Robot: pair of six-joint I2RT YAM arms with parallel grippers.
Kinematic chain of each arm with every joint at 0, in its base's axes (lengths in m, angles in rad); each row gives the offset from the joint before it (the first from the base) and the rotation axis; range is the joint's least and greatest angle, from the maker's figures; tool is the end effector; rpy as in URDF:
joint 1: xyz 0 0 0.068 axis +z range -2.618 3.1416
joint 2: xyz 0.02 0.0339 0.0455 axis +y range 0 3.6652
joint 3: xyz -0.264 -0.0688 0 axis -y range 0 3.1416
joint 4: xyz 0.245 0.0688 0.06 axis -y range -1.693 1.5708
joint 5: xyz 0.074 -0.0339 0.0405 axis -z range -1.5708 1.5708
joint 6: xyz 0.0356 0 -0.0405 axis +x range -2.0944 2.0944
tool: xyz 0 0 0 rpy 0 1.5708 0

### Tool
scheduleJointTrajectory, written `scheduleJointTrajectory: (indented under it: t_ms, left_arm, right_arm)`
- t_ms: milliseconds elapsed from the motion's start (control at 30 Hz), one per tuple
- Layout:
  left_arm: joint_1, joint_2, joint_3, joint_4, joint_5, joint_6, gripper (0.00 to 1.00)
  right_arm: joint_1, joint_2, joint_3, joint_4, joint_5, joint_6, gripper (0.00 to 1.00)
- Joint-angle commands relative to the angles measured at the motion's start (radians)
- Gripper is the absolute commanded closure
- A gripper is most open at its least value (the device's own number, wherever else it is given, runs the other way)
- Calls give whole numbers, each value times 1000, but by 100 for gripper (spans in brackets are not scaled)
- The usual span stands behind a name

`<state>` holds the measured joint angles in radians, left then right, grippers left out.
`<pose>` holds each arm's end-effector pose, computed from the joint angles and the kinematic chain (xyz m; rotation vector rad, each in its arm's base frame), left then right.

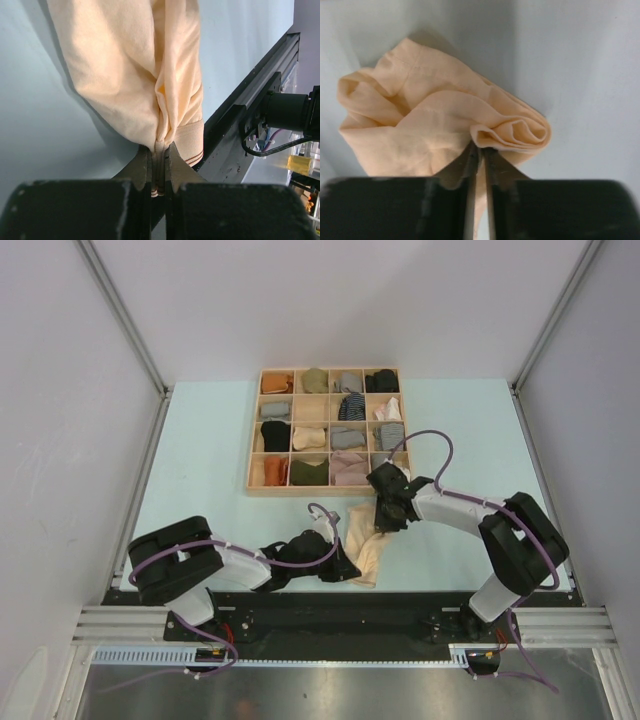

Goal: Roll the underwear
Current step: Fold the underwear at the corner of the board.

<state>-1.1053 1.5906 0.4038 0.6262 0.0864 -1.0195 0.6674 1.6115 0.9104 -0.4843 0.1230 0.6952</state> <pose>0.1164 -0.2385 0.1146 0.1630 2.4362 -1.2304 0.2366 0.1809 0.1638 0.0715 2.7578 0.2070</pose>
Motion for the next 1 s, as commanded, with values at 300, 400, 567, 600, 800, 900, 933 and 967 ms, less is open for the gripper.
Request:
scheduleJointTrajectory:
  t_ms: [300,400,567,600,800,900,933,967]
  left_arm:
    - [-7,22,4,-105,18,19,100]
    - [-7,17,0,-114,15,18,100]
    - [-7,5,-14,-122,4,7,100]
    - [-7,2,-19,-120,4,6,100]
    - [-7,0,-33,-112,3,-7,100]
    - [-8,-23,-51,-112,-11,-16,100]
    - [-8,-35,-57,-115,-22,-20,100]
    - [-7,-44,-66,-118,-28,-27,100]
  right_arm:
    - [57,-102,107,-60,75,-33,100]
    - [75,-91,145,-66,84,-36,100]
    - [100,-45,199,-57,84,-42,100]
    - [104,-36,205,-54,84,-43,100]
    - [123,31,268,-30,70,-56,100]
    - [135,68,297,-23,60,-65,100]
    - [138,80,303,-20,60,-68,100]
    - [144,99,308,-19,55,-69,100]
